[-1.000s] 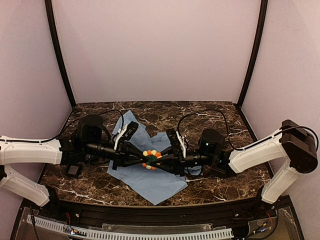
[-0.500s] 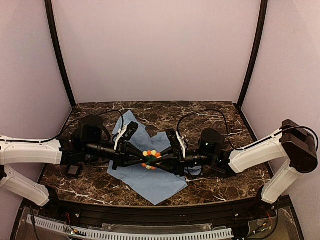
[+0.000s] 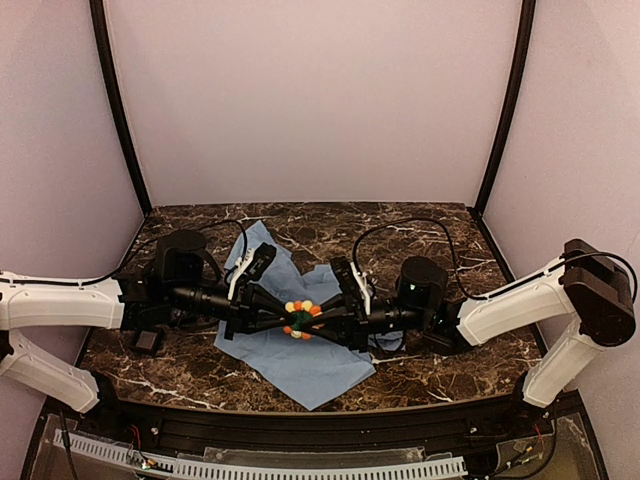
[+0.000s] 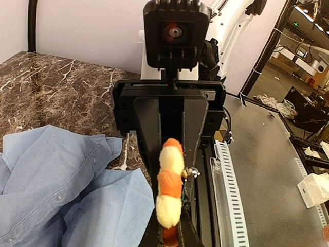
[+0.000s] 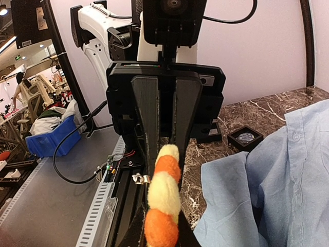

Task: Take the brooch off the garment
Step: Close the brooch.

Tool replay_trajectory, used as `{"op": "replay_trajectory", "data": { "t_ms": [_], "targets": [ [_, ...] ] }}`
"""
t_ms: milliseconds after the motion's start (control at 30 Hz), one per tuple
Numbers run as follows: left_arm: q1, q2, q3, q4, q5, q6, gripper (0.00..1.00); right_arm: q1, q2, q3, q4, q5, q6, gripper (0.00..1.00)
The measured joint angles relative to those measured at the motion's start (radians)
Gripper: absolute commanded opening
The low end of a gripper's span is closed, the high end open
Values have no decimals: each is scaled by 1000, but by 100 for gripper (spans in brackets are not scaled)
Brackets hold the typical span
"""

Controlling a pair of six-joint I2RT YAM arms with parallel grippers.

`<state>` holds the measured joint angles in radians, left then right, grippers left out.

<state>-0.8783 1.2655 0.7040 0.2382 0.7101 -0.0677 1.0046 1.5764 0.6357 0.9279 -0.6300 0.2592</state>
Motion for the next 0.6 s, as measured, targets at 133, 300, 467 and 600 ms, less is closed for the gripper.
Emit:
{"op": "replay_trajectory", "data": {
  "t_ms": [133,300,467,600],
  "targets": [
    [4,0,0,-2,-2,0,1,-3,0,11,-23,0,0,13],
    [8,0,0,-11,-5,0,1,-5,0,27,-62,0,0,13],
    [9,0,0,-18,-11,0,1,-5,0,37,-89,2,1,12],
    [11,0,0,-25,-13,0,1,-5,0,47,-115,1,4,12]
  ]
}}
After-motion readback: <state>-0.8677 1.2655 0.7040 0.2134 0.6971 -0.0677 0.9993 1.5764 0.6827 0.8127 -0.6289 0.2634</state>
